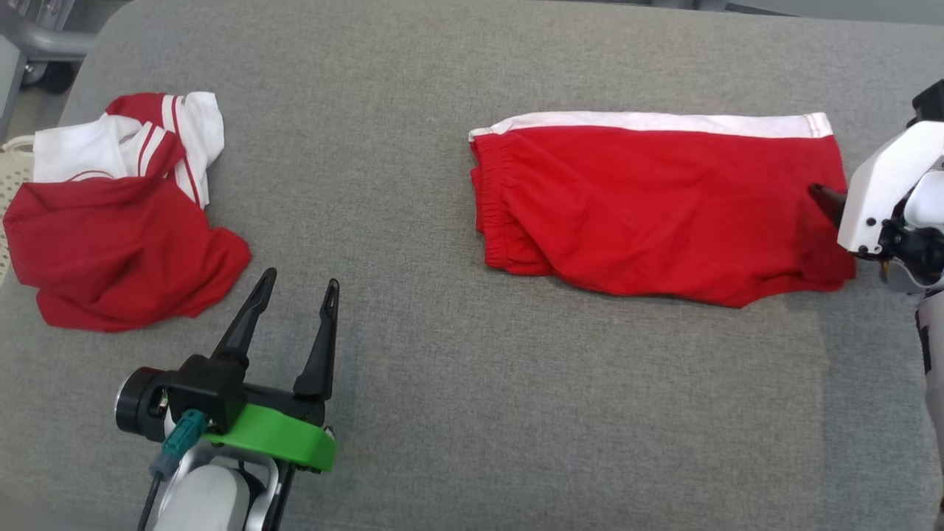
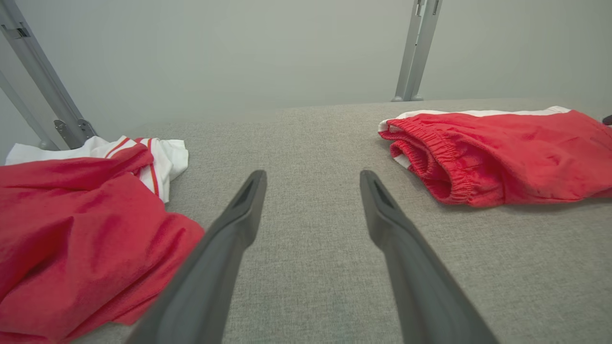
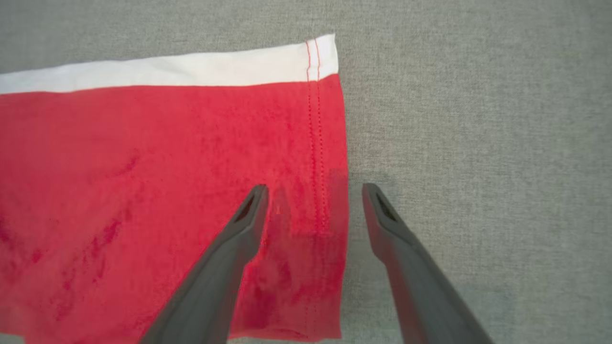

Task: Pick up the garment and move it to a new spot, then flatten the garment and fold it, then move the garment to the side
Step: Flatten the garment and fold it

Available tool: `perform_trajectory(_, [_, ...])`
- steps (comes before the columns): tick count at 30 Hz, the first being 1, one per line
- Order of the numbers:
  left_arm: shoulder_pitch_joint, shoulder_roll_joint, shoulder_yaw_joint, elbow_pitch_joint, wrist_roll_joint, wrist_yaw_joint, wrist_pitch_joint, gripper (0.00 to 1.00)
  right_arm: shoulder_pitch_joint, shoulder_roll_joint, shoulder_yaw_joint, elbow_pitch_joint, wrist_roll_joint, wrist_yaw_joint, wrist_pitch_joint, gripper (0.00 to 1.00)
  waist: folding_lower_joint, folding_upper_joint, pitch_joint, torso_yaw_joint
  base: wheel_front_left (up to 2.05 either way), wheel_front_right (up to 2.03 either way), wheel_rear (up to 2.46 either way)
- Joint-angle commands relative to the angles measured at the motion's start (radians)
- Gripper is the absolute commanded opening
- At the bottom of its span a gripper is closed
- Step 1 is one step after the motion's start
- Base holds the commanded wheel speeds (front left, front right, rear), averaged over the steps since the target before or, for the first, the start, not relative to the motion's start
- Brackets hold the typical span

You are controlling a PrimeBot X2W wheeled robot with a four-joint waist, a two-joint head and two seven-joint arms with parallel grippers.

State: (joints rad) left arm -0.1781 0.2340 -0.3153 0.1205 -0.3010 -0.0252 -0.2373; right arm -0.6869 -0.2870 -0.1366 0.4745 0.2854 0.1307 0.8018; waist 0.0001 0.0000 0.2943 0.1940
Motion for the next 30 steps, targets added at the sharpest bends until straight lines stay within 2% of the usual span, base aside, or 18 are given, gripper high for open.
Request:
perform_trajectory(1, [-0.028,-0.001,-0.003,-0.004,0.007,0.0,0.002,1.0,-0.021,-0.015,-0.003,0.014,-0.019,0.0,0.012,1.0,-0.0001,0.0,0.04,0.034,0.0,0.0,0.0])
perform_trajectory(4, [-0.038,-0.007,-0.014,-0.004,0.008,-0.005,0.002,1.0,-0.041,-0.027,-0.012,0.044,-0.036,0.0,0.035,1.0,-0.0001,0.0,0.057,0.043,0.0,0.0,0.0])
perform_trajectory(12, [-0.051,-0.015,-0.033,0.013,0.005,-0.009,0.002,1.0,-0.064,0.035,-0.093,0.083,-0.064,0.0,0.123,1.0,-0.0001,0.0,0.082,0.048,0.0,0.0,0.0])
perform_trajectory(13, [-0.052,-0.016,-0.034,0.015,0.004,-0.008,0.002,1.0,-0.069,0.048,-0.104,0.087,-0.063,0.0,0.138,0.95,-0.0001,0.0,0.083,0.048,0.0,0.0,0.0])
perform_trajectory(14, [-0.054,-0.016,-0.036,0.017,0.002,-0.008,0.001,1.0,-0.074,0.059,-0.109,0.091,-0.069,0.0,0.153,0.84,-0.0001,0.0,0.083,0.048,0.0,0.0,0.0])
perform_trajectory(15, [-0.057,-0.018,-0.04,0.022,0.001,-0.009,0.001,1.0,-0.082,0.068,-0.106,0.092,-0.077,0.0,0.18,0.26,-0.0001,0.0,0.083,0.05,0.0,0.0,0.0])
perform_trajectory(16, [-0.058,-0.018,-0.042,0.025,0.001,-0.009,0.0,1.0,-0.084,0.072,-0.108,0.087,-0.082,0.0,0.186,0.0,-0.0001,0.0,0.082,0.05,0.0,0.0,0.0])
perform_trajectory(30, [-0.036,-0.019,-0.063,0.048,-0.017,-0.015,0.0,1.0,-0.106,0.021,-0.17,0.031,-0.236,0.0,0.162,0.0,-0.0001,0.0,0.042,0.059,0.0,0.0,0.0])
